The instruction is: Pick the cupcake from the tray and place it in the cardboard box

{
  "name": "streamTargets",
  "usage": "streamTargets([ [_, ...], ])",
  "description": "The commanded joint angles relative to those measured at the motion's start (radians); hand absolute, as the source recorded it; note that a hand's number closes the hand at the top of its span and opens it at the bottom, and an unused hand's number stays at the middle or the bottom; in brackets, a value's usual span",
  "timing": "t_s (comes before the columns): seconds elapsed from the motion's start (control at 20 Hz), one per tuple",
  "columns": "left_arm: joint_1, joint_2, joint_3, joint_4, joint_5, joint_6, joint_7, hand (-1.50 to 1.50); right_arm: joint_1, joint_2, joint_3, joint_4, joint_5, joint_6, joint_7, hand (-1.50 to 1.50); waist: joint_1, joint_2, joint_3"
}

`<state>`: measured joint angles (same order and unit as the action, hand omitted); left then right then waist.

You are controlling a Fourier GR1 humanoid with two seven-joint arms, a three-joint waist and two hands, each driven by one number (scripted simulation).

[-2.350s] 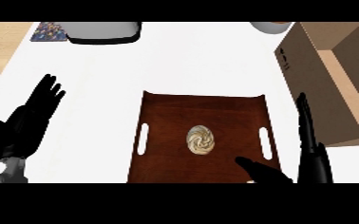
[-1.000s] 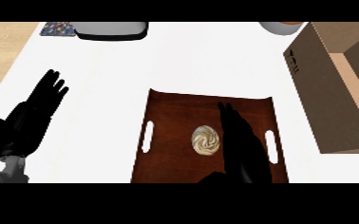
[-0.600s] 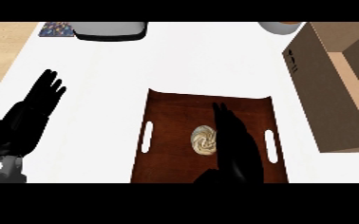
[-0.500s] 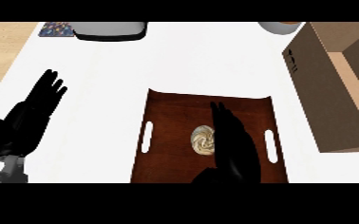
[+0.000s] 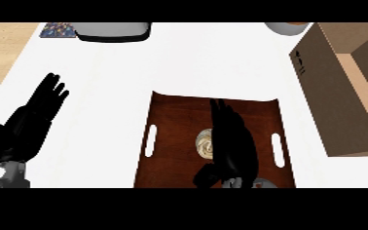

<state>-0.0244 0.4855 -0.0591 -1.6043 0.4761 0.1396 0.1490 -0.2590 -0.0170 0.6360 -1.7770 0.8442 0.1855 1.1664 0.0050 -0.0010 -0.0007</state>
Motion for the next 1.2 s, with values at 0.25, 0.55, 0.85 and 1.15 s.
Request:
streamTargets([
  [0.25,-0.009,-0.003,0.022,-0.004,0.001,-0.029,0.034,0.00,-0.117,0.016,-0.009,0.130,-0.042,0.018,0.212,-1.50,0.006,0.002,0.000],
  [0.55,-0.002,-0.007,0.031,-0.055,-0.008,-0.004,0.087,0.00,-0.115,0.016,-0.076,0.172,-0.070,0.032,0.178,-1.50,0.004,0.001,0.001],
  [0.85,0.002,-0.044,0.023,-0.009,-0.051,-0.016,0.040,0.00,-0.096,0.016,-0.014,0.278,-0.055,-0.066,0.148,-1.50,0.005,0.002,0.000],
  [1.15,0.008,-0.066,0.035,-0.005,-0.072,-0.019,0.018,0.00,-0.055,0.000,-0.048,0.226,-0.069,0.038,0.131,-1.50,-0.009,0.001,0.000],
])
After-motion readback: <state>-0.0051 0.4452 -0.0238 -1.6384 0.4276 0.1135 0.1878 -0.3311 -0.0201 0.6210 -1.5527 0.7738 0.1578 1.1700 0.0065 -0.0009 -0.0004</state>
